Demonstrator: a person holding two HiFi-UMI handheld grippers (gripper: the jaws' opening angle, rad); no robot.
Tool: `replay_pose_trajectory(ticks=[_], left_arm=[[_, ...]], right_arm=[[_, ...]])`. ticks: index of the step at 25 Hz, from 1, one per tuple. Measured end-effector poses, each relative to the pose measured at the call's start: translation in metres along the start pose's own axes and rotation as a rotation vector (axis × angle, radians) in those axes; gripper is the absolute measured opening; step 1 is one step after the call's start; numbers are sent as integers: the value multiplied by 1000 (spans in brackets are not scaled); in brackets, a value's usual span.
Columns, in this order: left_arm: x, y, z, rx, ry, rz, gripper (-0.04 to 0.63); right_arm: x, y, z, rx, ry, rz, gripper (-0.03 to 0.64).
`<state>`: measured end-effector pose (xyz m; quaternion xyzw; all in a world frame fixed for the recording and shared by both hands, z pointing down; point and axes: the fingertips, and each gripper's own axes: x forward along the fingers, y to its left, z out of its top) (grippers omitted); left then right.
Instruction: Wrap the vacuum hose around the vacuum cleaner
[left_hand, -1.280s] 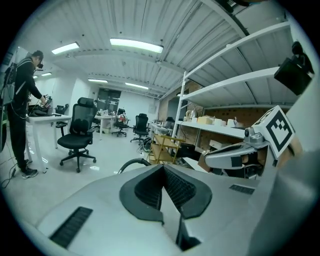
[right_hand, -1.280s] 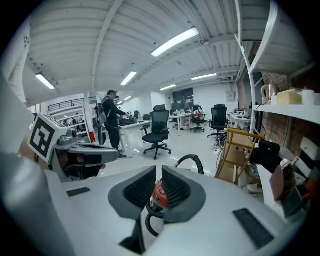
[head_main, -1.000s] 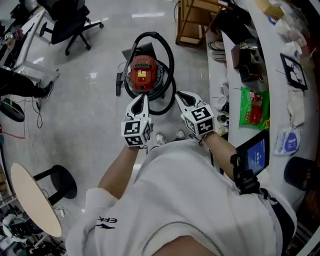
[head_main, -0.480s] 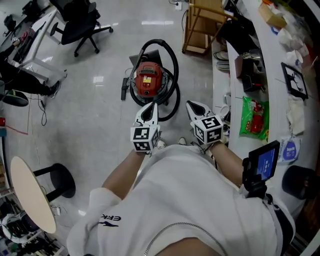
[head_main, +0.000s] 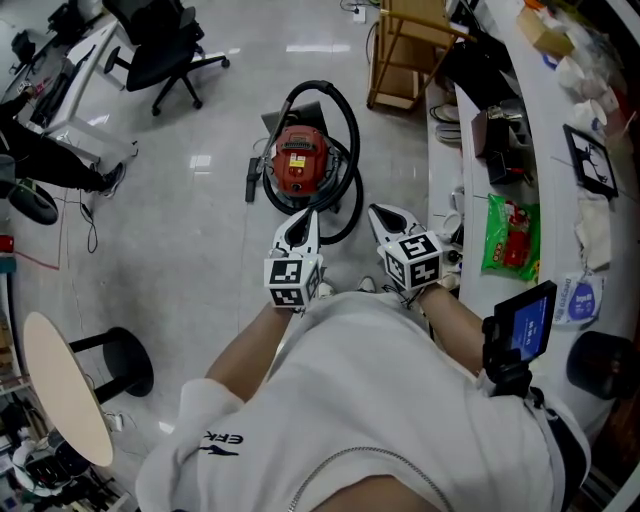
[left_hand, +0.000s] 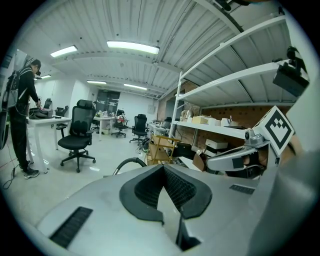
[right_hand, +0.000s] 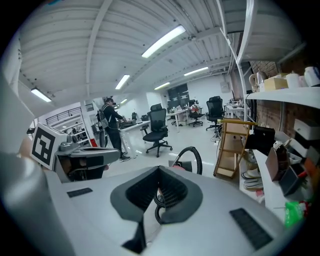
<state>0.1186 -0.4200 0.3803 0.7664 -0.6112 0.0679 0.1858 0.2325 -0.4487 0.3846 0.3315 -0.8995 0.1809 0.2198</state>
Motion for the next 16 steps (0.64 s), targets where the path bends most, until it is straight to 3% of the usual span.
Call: replay_pose_trajectory(ticks=[16], left_arm=[[-9,-7,-3,-3,-2,3,3]], right_arm=[[-7,3,-3,-13,6,2,3]])
